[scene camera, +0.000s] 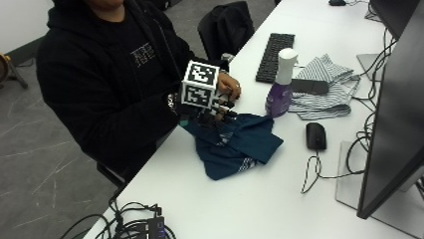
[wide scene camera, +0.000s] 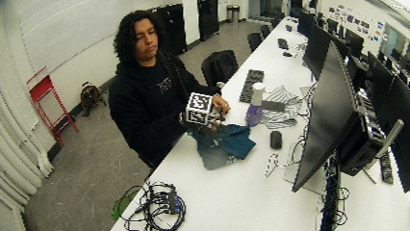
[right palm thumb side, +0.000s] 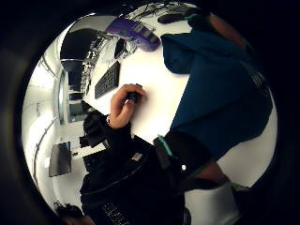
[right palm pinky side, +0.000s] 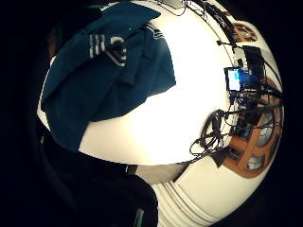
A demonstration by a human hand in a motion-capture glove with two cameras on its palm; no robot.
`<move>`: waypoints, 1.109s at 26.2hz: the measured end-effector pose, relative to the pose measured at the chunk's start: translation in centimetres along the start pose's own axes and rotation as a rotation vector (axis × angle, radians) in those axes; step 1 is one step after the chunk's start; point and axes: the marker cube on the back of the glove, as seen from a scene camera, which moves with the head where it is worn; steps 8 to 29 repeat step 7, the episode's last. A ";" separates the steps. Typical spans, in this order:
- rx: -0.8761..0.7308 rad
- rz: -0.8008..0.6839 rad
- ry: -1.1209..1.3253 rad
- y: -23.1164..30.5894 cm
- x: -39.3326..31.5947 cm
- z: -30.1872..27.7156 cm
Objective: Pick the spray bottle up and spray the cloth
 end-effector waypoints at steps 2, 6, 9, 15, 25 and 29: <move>-0.011 -0.003 0.024 0.3 -0.3 0.1; -0.023 -0.015 0.043 0.5 -0.9 0.3; -0.025 -0.017 0.044 0.6 -1.0 0.3; -0.025 -0.017 0.044 0.6 -1.0 0.3; -0.025 -0.017 0.044 0.6 -1.0 0.3; -0.025 -0.017 0.044 0.6 -1.0 0.3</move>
